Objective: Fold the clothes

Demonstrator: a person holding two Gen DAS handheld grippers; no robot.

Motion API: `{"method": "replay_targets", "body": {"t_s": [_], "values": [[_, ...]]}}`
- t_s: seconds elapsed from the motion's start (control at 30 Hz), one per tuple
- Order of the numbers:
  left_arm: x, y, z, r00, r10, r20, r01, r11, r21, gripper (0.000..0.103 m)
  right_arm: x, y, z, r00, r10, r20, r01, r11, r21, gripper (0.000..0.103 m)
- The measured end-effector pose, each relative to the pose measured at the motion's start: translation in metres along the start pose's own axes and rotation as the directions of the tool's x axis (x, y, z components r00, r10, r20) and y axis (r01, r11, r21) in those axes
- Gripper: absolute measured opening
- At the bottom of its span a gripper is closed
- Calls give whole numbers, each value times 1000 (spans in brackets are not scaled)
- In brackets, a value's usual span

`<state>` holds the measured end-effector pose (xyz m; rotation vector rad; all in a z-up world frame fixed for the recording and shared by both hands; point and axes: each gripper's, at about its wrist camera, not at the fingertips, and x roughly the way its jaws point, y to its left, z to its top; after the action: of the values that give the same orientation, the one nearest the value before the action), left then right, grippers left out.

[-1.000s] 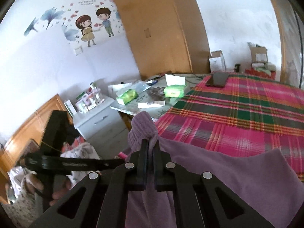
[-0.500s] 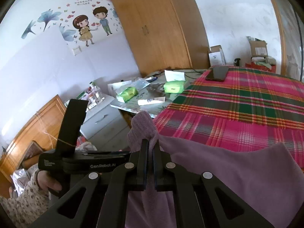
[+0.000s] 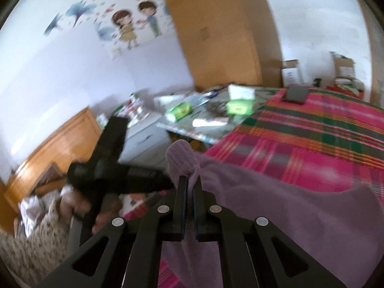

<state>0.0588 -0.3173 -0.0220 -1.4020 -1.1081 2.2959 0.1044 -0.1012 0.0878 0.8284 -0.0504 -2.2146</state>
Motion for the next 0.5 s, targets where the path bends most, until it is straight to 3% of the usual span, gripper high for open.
{"method": "replay_targets", "body": {"t_s": [0.13,0.23,0.33,0.5], "values": [[1,-1,1,1000,1,-8,-1,1000,8,8,16,21,-19,997,15,-73,-21,996,-83,5],[1,7,4,999,-38,-25,37,999,-34,8,27,36,-34,991,24,-129,-42,989,-140,5],[-1,11,4,999,-47,-22,46,998,-44,8,37,51,-48,987,-2,-161,-32,976,-213,5],[-24,11,4,998,26,60,-24,999,-30,6,46,53,-56,981,-17,-192,-26,976,-215,5]]}}
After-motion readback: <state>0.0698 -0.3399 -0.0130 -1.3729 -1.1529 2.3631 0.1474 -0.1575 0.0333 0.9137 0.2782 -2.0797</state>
